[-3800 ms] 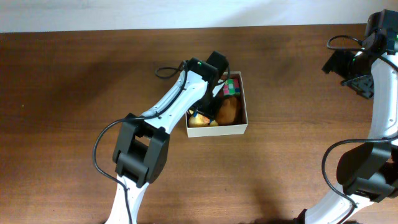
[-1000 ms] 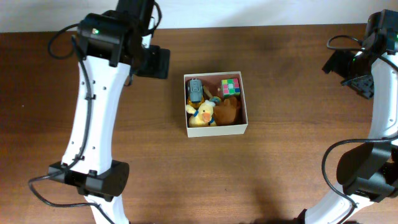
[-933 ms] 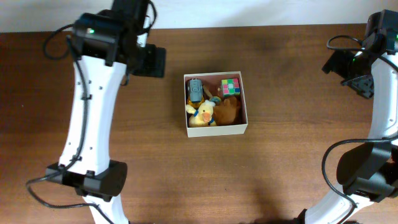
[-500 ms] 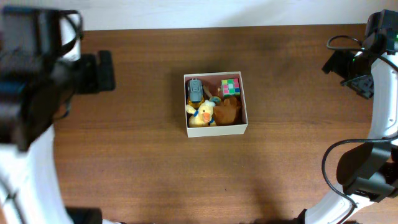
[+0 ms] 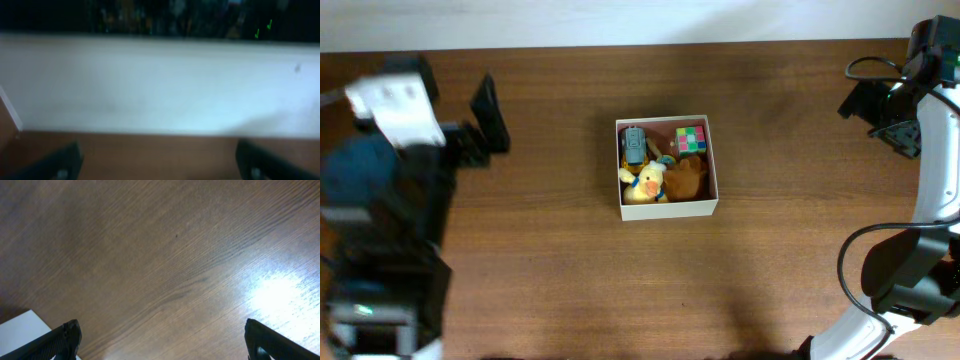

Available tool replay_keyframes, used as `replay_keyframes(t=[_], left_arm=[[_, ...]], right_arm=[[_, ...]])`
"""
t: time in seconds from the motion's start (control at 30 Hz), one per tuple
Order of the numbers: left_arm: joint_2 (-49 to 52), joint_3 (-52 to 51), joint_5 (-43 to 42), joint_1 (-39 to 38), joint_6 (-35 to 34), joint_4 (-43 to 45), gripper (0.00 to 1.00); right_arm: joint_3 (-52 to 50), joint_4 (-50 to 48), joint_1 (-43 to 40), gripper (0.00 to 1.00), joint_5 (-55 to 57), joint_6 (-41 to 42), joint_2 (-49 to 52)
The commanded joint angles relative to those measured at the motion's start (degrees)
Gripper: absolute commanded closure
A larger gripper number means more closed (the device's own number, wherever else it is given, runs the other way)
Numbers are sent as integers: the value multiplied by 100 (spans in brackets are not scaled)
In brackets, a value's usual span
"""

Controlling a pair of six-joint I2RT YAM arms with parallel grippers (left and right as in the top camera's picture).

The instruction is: Pack container

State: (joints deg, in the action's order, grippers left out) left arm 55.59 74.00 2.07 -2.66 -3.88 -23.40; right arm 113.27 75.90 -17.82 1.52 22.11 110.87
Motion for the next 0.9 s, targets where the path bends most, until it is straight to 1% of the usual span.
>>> replay_keyframes(t=[0.0,0.03,0.07,0.2,0.4,0.67,0.8,0.87], left_arm=[[-944,-1985,-535,85,92,1316,1],[-1294,-2702,-535,79,92,1797,1],[-1537,-3130,-533,79,92,2002,1],[-2522,-4601,-527,81,92,2498,1],[-3753,-5965,-529,87,94,3241,1],[-4898,-7029,-538,96,90,3335,1],[-5281,-7243,-573,96,90,3268,1],[-5434,-7250,-575,136,92,3069,1]], right_arm=[[-13,-4,-20,1,68,28,15],[-13,-4,-20,1,68,28,15],[-13,-4,-20,1,68,28,15],[-13,-4,-20,1,68,28,15],[-13,-4,-20,2,68,28,15],[-13,-4,-20,1,68,28,15],[-13,-4,-20,1,68,28,15],[-13,-4,-20,1,68,28,15]])
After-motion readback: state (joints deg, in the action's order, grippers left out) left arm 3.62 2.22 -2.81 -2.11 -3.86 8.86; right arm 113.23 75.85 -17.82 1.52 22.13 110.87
